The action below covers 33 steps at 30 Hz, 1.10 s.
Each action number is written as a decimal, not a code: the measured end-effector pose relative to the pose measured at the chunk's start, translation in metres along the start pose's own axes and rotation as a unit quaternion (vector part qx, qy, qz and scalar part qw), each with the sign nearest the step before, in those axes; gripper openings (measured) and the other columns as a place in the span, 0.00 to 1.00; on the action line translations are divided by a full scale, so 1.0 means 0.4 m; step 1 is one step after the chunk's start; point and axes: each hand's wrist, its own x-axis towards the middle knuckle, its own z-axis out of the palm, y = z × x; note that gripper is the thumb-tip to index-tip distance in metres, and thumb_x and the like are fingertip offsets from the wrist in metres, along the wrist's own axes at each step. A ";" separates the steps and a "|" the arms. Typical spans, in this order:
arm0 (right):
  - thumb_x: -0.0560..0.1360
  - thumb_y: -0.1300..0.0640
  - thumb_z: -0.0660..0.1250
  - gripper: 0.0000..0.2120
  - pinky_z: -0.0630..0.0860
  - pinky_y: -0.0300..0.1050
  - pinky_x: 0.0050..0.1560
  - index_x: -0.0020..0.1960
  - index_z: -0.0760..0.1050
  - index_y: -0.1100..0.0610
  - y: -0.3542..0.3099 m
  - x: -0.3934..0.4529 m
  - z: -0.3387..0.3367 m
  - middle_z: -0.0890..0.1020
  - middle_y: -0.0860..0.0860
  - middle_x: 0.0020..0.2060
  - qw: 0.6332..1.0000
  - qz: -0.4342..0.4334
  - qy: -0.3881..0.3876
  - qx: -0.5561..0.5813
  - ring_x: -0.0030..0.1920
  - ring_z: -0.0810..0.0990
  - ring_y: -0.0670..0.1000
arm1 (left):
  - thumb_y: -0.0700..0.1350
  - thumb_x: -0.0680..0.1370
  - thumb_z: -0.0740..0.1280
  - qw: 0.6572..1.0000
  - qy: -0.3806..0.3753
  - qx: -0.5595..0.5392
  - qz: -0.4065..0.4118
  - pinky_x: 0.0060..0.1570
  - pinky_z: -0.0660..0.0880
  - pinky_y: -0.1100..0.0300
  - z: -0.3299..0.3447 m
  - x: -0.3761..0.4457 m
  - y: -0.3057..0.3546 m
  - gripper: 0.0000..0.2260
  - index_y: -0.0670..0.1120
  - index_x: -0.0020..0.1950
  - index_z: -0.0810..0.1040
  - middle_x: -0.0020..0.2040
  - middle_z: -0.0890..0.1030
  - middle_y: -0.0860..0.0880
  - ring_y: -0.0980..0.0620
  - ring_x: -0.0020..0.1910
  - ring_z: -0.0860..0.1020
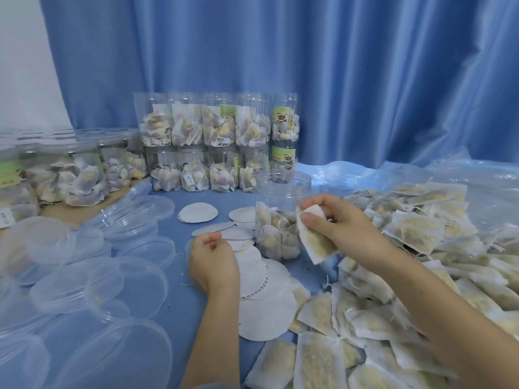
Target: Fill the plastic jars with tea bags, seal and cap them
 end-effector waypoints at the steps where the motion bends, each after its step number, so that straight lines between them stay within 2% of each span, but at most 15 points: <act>1: 0.74 0.56 0.69 0.06 0.71 0.33 0.31 0.43 0.75 0.45 -0.020 0.011 0.006 0.79 0.39 0.30 0.997 -0.020 0.059 0.036 0.32 0.76 0.39 | 0.36 0.75 0.59 1.000 0.007 -0.003 -0.005 0.40 0.64 0.60 0.000 0.002 0.000 0.09 0.48 0.47 0.76 0.38 0.75 0.54 0.51 0.39 0.72; 4: 0.74 0.56 0.69 0.09 0.68 0.27 0.37 0.41 0.70 0.47 -0.074 0.064 0.018 0.76 0.40 0.34 0.950 -0.110 0.289 0.047 0.35 0.74 0.35 | 0.37 0.75 0.60 1.000 0.021 -0.001 -0.011 0.47 0.70 0.56 -0.006 0.010 -0.009 0.08 0.48 0.47 0.76 0.44 0.77 0.50 0.47 0.45 0.75; 6: 0.75 0.60 0.66 0.04 0.66 0.27 0.39 0.45 0.71 0.53 -0.100 0.110 0.028 0.74 0.41 0.35 0.931 -0.144 0.337 -0.008 0.37 0.72 0.35 | 0.37 0.74 0.60 0.999 0.028 0.014 -0.016 0.55 0.72 0.51 -0.012 0.015 -0.016 0.09 0.47 0.48 0.77 0.46 0.79 0.48 0.44 0.50 0.76; 7: 0.76 0.61 0.65 0.02 0.66 0.29 0.38 0.48 0.72 0.56 -0.106 0.134 0.035 0.74 0.42 0.35 0.940 -0.142 0.305 -0.054 0.37 0.72 0.38 | 0.38 0.74 0.60 0.999 0.032 0.016 -0.022 0.57 0.72 0.50 -0.015 0.018 -0.019 0.09 0.47 0.49 0.78 0.47 0.80 0.47 0.43 0.52 0.76; 9: 0.77 0.59 0.64 0.06 0.65 0.32 0.38 0.53 0.75 0.60 -0.101 0.169 0.059 0.75 0.45 0.35 0.960 -0.131 0.175 -0.174 0.37 0.71 0.44 | 0.38 0.74 0.61 0.999 0.038 0.009 -0.038 0.59 0.71 0.48 -0.019 0.025 -0.022 0.09 0.47 0.49 0.78 0.50 0.81 0.45 0.42 0.54 0.75; 10: 0.78 0.58 0.64 0.08 0.65 0.33 0.43 0.54 0.76 0.60 -0.096 0.178 0.075 0.77 0.48 0.39 0.955 -0.141 0.122 -0.230 0.42 0.74 0.49 | 0.38 0.74 0.61 0.998 0.041 0.005 -0.046 0.59 0.71 0.48 -0.019 0.028 -0.021 0.09 0.47 0.49 0.78 0.50 0.80 0.45 0.41 0.55 0.75; 13: 0.78 0.58 0.64 0.11 0.62 0.40 0.60 0.57 0.79 0.62 -0.083 0.191 0.129 0.77 0.58 0.58 0.920 -0.217 0.091 -0.313 0.61 0.72 0.58 | 0.38 0.74 0.61 0.997 0.039 -0.011 -0.062 0.59 0.71 0.48 -0.017 0.035 -0.023 0.09 0.46 0.49 0.77 0.50 0.80 0.44 0.41 0.55 0.75; 15: 0.77 0.59 0.66 0.11 0.64 0.46 0.63 0.57 0.79 0.62 -0.083 0.188 0.164 0.76 0.59 0.61 0.886 -0.252 0.099 -0.377 0.63 0.72 0.59 | 0.38 0.74 0.60 0.997 0.034 -0.015 -0.070 0.58 0.72 0.48 -0.013 0.036 -0.022 0.09 0.46 0.50 0.78 0.51 0.80 0.44 0.41 0.55 0.75; 18: 0.66 0.69 0.73 0.07 0.78 0.50 0.49 0.44 0.82 0.64 -0.082 0.181 0.210 0.83 0.60 0.46 0.811 -0.397 0.124 -0.412 0.50 0.81 0.61 | 0.38 0.74 0.60 0.996 0.036 -0.020 -0.080 0.58 0.72 0.50 -0.007 0.039 -0.019 0.09 0.46 0.50 0.78 0.52 0.80 0.44 0.41 0.55 0.75; 20: 0.62 0.73 0.72 0.13 0.78 0.47 0.41 0.45 0.82 0.62 -0.073 0.180 0.247 0.83 0.58 0.45 0.769 -0.456 0.056 -0.445 0.49 0.81 0.58 | 0.38 0.75 0.60 0.995 0.037 -0.026 -0.085 0.56 0.71 0.54 -0.004 0.039 -0.017 0.10 0.46 0.51 0.79 0.53 0.80 0.43 0.42 0.56 0.75; 21: 0.66 0.72 0.71 0.15 0.78 0.47 0.42 0.51 0.81 0.61 -0.066 0.181 0.274 0.82 0.56 0.49 0.773 -0.439 -0.013 -0.458 0.53 0.80 0.56 | 0.37 0.75 0.60 0.995 0.038 -0.030 -0.087 0.54 0.70 0.55 -0.003 0.039 -0.016 0.10 0.45 0.51 0.79 0.53 0.80 0.43 0.42 0.56 0.75; 23: 0.77 0.61 0.63 0.15 0.74 0.50 0.51 0.63 0.74 0.57 -0.041 0.191 0.335 0.76 0.53 0.59 0.805 -0.308 -0.145 -0.485 0.63 0.72 0.53 | 0.37 0.75 0.61 0.995 0.037 -0.037 -0.090 0.50 0.68 0.57 -0.003 0.039 -0.015 0.09 0.45 0.50 0.79 0.53 0.80 0.44 0.42 0.55 0.75; 25: 0.80 0.54 0.58 0.16 0.70 0.49 0.56 0.65 0.70 0.60 -0.018 0.219 0.390 0.74 0.56 0.62 0.820 -0.168 -0.236 -0.494 0.65 0.69 0.55 | 0.38 0.75 0.62 0.993 0.038 -0.046 -0.101 0.45 0.65 0.60 -0.005 0.039 -0.014 0.07 0.45 0.49 0.78 0.53 0.80 0.44 0.43 0.54 0.75; 29: 0.81 0.50 0.55 0.19 0.70 0.49 0.56 0.64 0.67 0.63 0.020 0.264 0.458 0.74 0.62 0.62 0.825 -0.057 -0.276 -0.490 0.62 0.72 0.60 | 0.39 0.75 0.62 0.989 0.031 -0.072 -0.125 0.47 0.68 0.57 -0.006 0.049 -0.016 0.07 0.44 0.49 0.77 0.53 0.79 0.42 0.42 0.52 0.76; 33: 0.79 0.59 0.58 0.13 0.65 0.45 0.43 0.61 0.68 0.62 0.034 0.277 0.474 0.77 0.61 0.58 0.823 -0.047 -0.239 -0.513 0.57 0.75 0.59 | 0.38 0.74 0.61 0.982 0.036 -0.106 -0.150 0.46 0.71 0.55 0.004 0.062 -0.022 0.08 0.42 0.50 0.77 0.50 0.80 0.43 0.41 0.50 0.77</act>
